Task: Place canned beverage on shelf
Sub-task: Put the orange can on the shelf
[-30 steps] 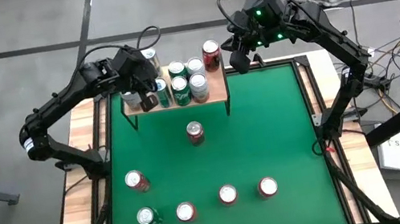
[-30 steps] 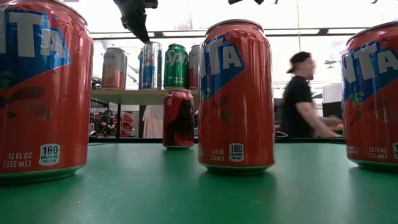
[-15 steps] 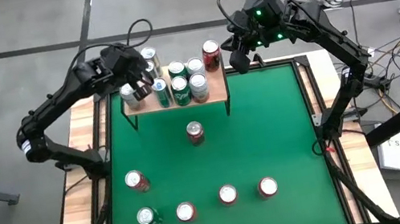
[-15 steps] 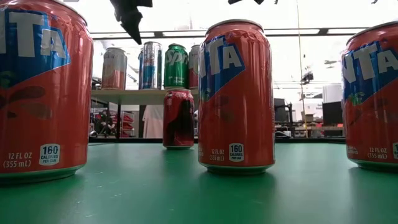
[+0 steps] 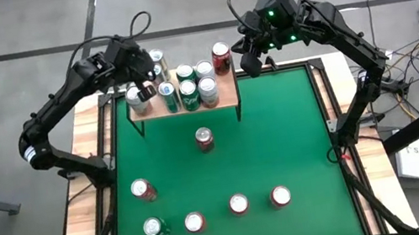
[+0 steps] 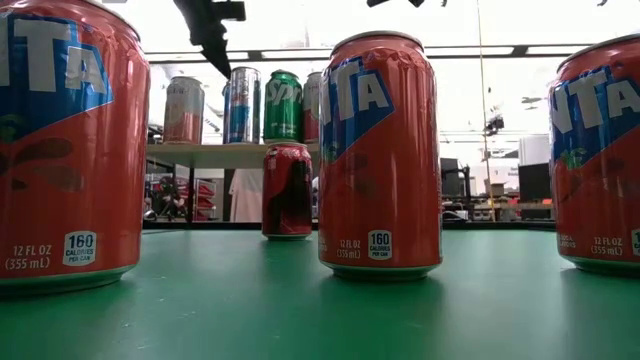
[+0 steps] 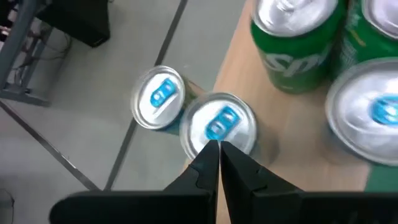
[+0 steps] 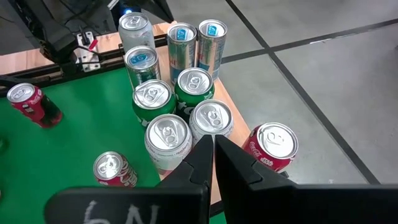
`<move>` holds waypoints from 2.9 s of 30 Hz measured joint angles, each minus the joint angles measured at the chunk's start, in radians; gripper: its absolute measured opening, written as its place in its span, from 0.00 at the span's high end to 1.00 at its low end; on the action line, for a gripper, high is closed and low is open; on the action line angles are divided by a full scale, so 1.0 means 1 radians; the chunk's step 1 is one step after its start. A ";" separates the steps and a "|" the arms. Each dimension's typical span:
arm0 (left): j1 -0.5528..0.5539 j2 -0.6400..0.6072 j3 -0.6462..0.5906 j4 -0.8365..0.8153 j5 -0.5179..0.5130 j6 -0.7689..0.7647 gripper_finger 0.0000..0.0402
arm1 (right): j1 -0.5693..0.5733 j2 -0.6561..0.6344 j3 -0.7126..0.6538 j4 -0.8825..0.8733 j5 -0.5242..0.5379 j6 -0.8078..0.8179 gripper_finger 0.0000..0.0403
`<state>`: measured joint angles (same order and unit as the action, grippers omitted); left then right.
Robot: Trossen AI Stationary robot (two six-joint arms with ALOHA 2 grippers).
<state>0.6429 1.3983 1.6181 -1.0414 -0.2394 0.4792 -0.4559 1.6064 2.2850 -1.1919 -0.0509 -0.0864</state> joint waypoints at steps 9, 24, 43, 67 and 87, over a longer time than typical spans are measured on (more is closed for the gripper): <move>0.013 0.014 -0.032 0.017 0.016 0.000 1.00 | 0.000 0.000 0.000 0.000 0.000 -0.002 0.98; 0.013 0.026 -0.030 0.022 0.074 -0.029 1.00 | 0.000 0.000 0.000 0.000 0.000 0.000 0.98; 0.055 -0.009 -0.031 0.040 0.064 -0.035 1.00 | 0.000 0.000 0.000 -0.008 0.000 -0.001 0.98; 0.073 -0.378 -0.563 0.601 0.189 -0.072 1.00 | 0.104 -0.130 -0.513 0.432 -0.001 -0.081 0.98; 0.078 -0.200 -0.383 0.449 0.014 -0.017 1.00 | 0.111 -0.329 -0.990 0.780 0.052 -0.071 0.98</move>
<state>0.7212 1.1978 1.2354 -0.5928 -0.2256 0.4622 -0.3447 1.2770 1.2945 -0.4118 0.0015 -0.1574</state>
